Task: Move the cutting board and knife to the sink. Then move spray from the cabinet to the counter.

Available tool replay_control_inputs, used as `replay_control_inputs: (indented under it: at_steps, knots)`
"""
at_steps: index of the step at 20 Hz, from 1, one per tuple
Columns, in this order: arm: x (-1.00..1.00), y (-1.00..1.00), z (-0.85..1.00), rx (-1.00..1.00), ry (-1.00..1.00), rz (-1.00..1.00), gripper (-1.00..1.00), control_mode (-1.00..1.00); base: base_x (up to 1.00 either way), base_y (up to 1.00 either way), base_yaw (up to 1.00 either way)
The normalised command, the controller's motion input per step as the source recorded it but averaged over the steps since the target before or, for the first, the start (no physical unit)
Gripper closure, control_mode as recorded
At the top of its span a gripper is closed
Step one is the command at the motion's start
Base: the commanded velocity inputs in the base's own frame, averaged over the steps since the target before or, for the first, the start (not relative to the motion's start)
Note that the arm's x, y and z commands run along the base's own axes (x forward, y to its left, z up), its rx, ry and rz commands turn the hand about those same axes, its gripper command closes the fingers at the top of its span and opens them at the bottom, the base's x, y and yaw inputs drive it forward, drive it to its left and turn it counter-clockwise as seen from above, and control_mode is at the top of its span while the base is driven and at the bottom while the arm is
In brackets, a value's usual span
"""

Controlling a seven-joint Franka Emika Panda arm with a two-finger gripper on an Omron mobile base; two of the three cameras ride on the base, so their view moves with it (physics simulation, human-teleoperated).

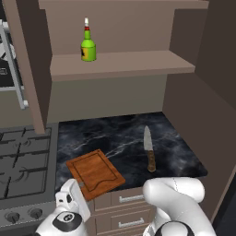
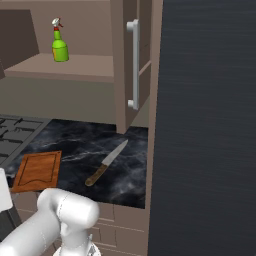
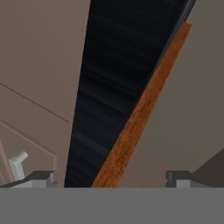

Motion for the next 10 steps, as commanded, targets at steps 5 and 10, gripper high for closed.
replay_control_inputs:
  at_steps: [5, 10]
  knots:
    - [0.15, 0.0, 0.0, 0.0, 0.0, 0.0, -1.0, -1.0, 0.0, 0.0, 0.0]
    - [0.14, 0.0, 0.0, 0.0, 0.0, 0.0, -1.0, -1.0, 0.0, 0.0, 0.0]
